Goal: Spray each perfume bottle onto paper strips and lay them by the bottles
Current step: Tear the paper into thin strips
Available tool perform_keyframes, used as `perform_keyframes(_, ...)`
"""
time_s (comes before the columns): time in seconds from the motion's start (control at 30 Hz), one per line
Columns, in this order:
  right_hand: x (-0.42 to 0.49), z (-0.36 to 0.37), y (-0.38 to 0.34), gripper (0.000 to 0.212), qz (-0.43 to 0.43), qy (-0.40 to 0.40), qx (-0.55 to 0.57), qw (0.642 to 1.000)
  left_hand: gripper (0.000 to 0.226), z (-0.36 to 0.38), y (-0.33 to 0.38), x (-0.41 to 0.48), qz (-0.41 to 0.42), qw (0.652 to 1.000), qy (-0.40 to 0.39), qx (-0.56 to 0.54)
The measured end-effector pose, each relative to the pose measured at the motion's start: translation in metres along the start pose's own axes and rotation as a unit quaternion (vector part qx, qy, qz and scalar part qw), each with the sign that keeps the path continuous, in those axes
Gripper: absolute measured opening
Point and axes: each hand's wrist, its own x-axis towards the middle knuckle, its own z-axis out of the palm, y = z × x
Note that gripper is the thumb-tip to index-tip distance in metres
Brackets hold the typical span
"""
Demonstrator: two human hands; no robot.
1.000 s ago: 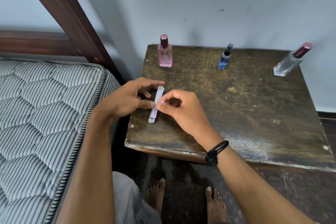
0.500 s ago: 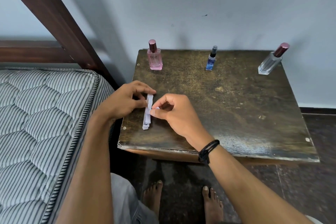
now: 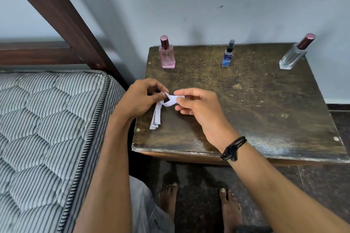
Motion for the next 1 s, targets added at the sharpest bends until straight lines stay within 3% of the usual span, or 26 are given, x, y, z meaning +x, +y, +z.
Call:
perform_keyframes(0.47, -0.0009, -0.0021, -0.0004, 0.007, -0.005, 0.005, -0.002, 1.000, 0.016, 0.0032, -0.0031, 0.0045, -0.014, 1.000, 0.018, 0.016)
perform_keyframes(1.0, 0.0015, -0.0045, 0.0012, 0.006, 0.010, 0.086, 0.050, 0.995, 0.020, -0.0017, -0.0019, 0.0023, -0.035, 0.999, 0.024, 0.002)
